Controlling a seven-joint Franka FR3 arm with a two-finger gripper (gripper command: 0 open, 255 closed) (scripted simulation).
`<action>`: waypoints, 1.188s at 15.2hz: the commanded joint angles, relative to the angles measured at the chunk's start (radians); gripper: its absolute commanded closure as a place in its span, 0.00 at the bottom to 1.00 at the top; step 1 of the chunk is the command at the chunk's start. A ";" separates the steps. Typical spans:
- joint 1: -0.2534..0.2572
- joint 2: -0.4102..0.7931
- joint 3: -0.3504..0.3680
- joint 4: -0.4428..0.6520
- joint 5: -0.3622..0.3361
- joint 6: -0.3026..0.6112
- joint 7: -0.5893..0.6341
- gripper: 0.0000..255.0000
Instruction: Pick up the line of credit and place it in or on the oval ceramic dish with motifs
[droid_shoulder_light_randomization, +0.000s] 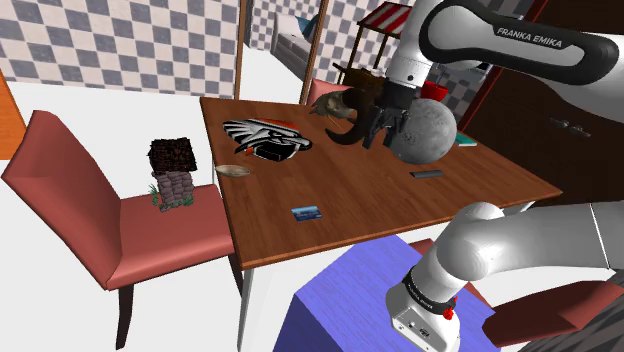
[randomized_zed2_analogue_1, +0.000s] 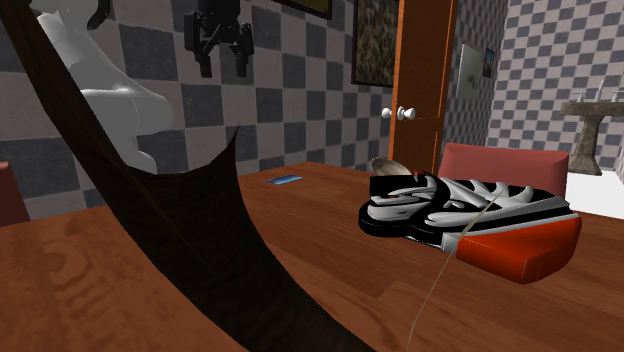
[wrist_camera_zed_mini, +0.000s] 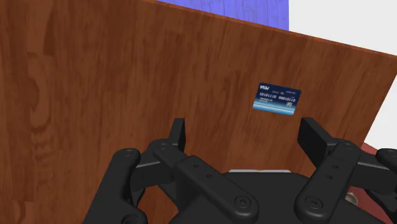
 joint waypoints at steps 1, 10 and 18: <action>0.000 0.000 0.000 0.000 0.000 0.000 0.000 0.00; 0.173 0.408 0.112 0.116 -0.176 0.077 -0.355 0.00; 0.299 0.659 0.244 0.110 -0.379 0.167 -0.594 0.00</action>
